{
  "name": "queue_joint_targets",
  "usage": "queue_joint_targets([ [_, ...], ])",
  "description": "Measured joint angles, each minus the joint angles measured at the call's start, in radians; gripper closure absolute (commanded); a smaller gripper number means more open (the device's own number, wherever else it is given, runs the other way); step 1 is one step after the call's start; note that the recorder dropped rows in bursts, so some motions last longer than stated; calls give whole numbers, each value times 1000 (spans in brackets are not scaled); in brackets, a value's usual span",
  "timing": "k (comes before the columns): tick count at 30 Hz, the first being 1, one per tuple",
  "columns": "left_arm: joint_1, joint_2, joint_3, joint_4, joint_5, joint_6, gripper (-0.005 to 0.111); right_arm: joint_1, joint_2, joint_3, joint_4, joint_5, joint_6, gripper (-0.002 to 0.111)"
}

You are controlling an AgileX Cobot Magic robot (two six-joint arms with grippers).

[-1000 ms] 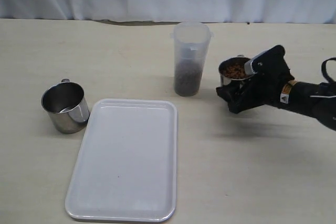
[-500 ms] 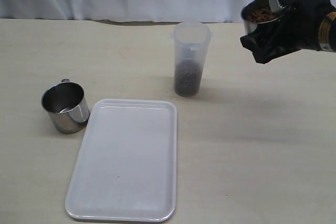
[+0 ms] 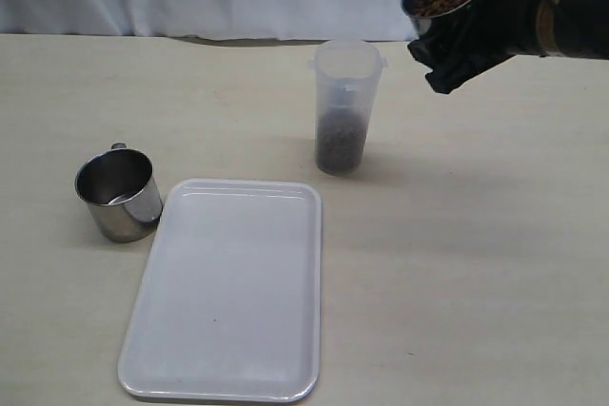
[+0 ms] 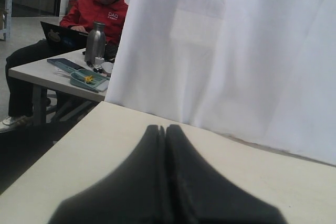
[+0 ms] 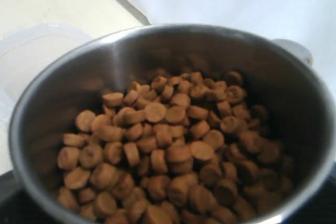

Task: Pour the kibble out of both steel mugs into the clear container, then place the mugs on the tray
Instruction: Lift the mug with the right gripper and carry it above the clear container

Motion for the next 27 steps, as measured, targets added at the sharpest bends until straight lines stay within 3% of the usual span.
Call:
queue_joint_targets([
  [21,0,0,0,0,-1,0,107,16,31,-4,0,15,19,103],
  [24,0,0,0,0,-1,0,107,16,31,-4,102,15,-105,103],
  [27,0,0,0,0,-9,0,107,16,31,-4,408,18,-446,103],
])
